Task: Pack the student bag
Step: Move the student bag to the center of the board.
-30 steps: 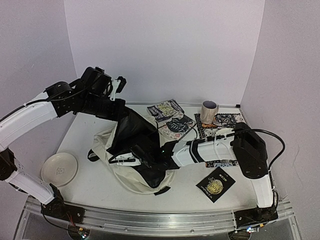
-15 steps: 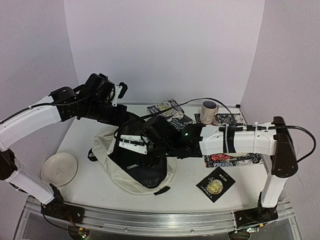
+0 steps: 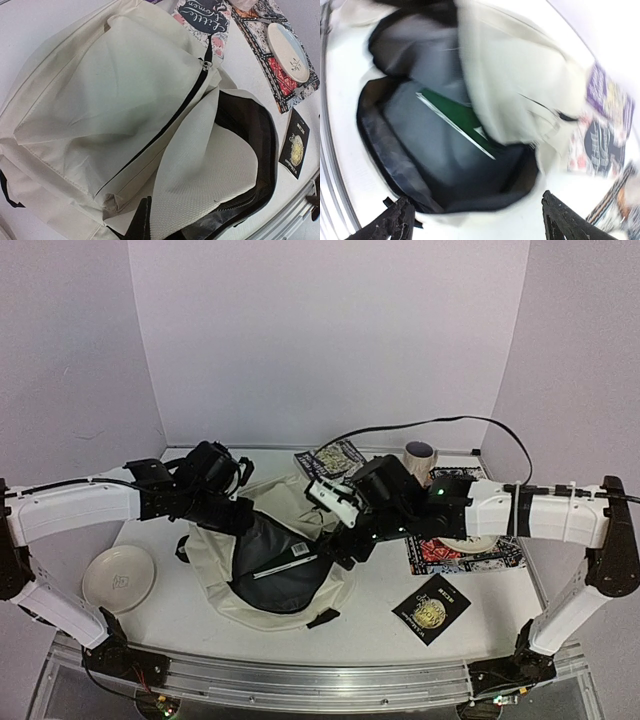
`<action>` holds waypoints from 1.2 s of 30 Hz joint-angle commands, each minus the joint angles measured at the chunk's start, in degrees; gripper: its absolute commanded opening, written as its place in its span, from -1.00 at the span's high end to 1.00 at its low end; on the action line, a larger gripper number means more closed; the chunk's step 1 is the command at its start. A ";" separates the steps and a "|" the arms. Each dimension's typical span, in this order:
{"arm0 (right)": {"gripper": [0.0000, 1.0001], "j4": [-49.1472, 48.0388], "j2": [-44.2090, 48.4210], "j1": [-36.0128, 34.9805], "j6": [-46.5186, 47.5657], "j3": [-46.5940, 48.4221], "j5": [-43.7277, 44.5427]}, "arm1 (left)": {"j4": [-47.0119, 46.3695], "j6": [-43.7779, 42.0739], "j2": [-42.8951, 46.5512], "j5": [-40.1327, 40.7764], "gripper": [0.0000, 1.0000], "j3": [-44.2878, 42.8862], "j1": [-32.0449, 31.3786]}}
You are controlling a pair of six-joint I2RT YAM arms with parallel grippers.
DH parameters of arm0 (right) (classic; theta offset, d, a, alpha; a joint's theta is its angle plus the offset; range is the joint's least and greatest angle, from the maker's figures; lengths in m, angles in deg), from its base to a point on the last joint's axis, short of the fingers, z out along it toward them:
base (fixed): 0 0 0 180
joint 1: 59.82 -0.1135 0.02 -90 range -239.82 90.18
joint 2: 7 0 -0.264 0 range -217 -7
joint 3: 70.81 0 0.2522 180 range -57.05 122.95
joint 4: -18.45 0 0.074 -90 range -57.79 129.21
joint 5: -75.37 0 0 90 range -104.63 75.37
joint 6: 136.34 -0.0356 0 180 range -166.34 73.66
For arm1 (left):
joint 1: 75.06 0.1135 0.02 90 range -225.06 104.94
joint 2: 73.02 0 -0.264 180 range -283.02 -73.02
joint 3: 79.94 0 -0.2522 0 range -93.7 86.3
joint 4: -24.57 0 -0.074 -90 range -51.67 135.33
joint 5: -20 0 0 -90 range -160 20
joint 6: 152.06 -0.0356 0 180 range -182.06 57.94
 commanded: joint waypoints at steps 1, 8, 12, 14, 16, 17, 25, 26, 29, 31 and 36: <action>-0.73 0.94 1.90 5.15 -11.61 -1.23 -2.16 | -4.97 2.46 0.81 -0.47 0.94 3.75 0.43; -0.67 0.97 -9.77 10.47 -18.18 0.91 -0.46 | -6.41 4.99 2.26 -2.55 0.91 8.45 0.43; -0.59 0.69 -17.63 10.57 -19.17 5.52 -5.30 | -6.47 6.11 4.16 -2.35 0.89 10.72 0.45; -0.57 0.16 -21.73 10.49 -19.63 8.81 -9.08 | -6.46 6.58 5.31 -1.94 0.88 11.64 0.49; -0.56 -0.64 -25.50 10.07 -20.42 12.38 -12.36 | -6.49 7.13 6.32 -1.54 0.85 12.55 0.49; -0.54 -0.97 -27.24 9.69 -20.71 14.34 -13.60 | -6.50 7.36 6.69 -1.35 0.84 12.90 0.51; -0.50 -2.67 -37.79 7.41 -20.84 31.71 -18.61 | -5.80 9.62 9.09 2.82 0.77 14.89 0.62; -0.50 -2.65 -38.47 7.38 -20.71 33.09 -18.75 | -5.37 10.01 9.33 3.87 0.74 15.08 0.68; -0.52 -2.54 -39.54 7.40 -19.66 35.94 -18.79 | -3.87 10.83 9.75 8.52 0.57 15.11 0.87; -0.57 -2.29 -38.75 7.54 -18.56 35.72 -17.45 | -3.44 10.95 9.94 10.04 0.42 14.80 1.01; -0.71 -2.01 -31.77 9.17 -15.97 29.57 -13.33 | -2.60 9.80 11.28 12.51 -0.18 12.91 1.18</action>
